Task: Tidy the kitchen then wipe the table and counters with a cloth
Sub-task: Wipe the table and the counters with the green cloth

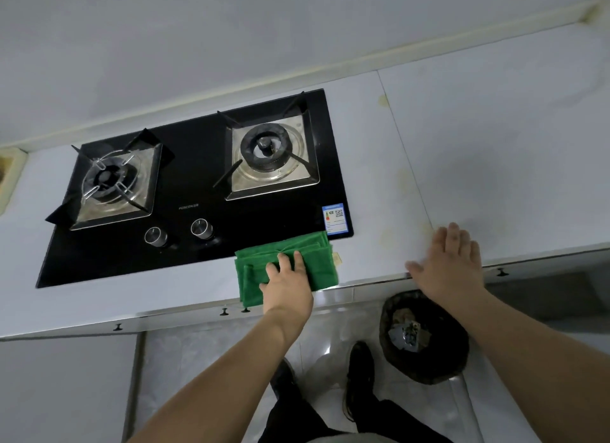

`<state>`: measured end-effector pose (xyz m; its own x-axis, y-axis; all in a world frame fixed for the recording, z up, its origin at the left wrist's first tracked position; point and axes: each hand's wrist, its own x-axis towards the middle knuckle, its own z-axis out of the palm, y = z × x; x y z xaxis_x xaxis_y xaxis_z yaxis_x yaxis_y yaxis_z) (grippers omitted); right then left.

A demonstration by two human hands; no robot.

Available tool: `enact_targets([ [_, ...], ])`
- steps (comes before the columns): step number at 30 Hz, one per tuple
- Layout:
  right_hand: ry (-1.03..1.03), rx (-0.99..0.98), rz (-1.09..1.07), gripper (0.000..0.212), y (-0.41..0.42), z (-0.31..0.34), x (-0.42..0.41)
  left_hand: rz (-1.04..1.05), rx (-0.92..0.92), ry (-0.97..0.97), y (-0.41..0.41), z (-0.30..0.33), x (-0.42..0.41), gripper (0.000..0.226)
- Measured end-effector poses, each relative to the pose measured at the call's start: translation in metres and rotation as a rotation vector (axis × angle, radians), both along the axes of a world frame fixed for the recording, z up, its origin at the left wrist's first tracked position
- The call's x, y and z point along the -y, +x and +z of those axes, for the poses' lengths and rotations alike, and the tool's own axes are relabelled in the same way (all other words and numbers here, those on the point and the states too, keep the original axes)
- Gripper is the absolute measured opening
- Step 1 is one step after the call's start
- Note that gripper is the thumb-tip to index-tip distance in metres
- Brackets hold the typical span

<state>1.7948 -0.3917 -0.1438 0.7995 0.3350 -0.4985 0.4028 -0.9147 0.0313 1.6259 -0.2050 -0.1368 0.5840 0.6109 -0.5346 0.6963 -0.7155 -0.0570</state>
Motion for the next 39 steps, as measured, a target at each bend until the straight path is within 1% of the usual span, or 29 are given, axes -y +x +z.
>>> enact_targets([
  [3, -0.021, -0.052, -0.132, 0.104, 0.005, -0.004, 0.007, -0.029, -0.010, 0.001, 0.016, -0.001, 0.012, 0.072],
  [10, -0.015, -0.026, -0.109, 0.110, 0.014, -0.002, 0.004, -0.049, -0.044, 0.001, 0.028, -0.005, 0.022, 0.076],
  [13, -0.040, 0.001, -0.047, 0.110, 0.017, 0.001, 0.006, -0.050, -0.049, 0.001, 0.032, -0.006, 0.026, 0.077],
  [14, -0.055, -0.001, -0.028, 0.105, 0.017, 0.003, 0.008, -0.051, -0.052, 0.003, 0.031, -0.007, 0.027, 0.076],
  [15, -0.043, 0.015, -0.016, 0.096, 0.022, 0.005, 0.011, -0.061, -0.048, 0.017, 0.033, -0.008, 0.028, 0.076],
  [18, 0.075, 0.096, 0.049, 0.051, 0.040, 0.010, 0.020, -0.047, -0.045, 0.030, 0.038, -0.008, 0.031, 0.075],
  [19, 0.099, 0.123, 0.088, 0.042, 0.047, 0.011, 0.024, -0.030, -0.044, 0.020, 0.039, -0.007, 0.034, 0.075],
  [20, 0.118, 0.146, 0.124, 0.037, 0.054, 0.010, 0.027, -0.009, -0.045, 0.012, 0.040, -0.006, 0.037, 0.074],
  [22, 0.174, 0.194, 0.178, 0.034, 0.071, 0.007, 0.031, 0.045, -0.043, 0.014, 0.044, -0.004, 0.044, 0.071],
  [25, 0.227, 0.230, 0.222, 0.039, 0.099, -0.004, 0.038, 0.114, -0.035, 0.029, 0.056, -0.007, 0.058, 0.070],
  [29, 0.215, 0.187, 0.312, 0.052, 0.128, -0.025, 0.047, 0.146, -0.007, 0.048, 0.078, -0.012, 0.085, 0.070],
  [32, 0.294, 0.189, 0.279, 0.056, 0.129, -0.044, 0.053, 0.174, -0.010, 0.054, 0.090, -0.014, 0.099, 0.068],
  [35, 0.383, 0.223, 0.247, 0.066, 0.131, -0.055, 0.055, 0.199, -0.001, 0.064, 0.098, -0.017, 0.106, 0.068],
  [39, 0.426, 0.232, 0.232, 0.060, 0.132, -0.057, 0.057, 0.182, 0.007, 0.039, 0.115, -0.014, 0.127, 0.070],
])
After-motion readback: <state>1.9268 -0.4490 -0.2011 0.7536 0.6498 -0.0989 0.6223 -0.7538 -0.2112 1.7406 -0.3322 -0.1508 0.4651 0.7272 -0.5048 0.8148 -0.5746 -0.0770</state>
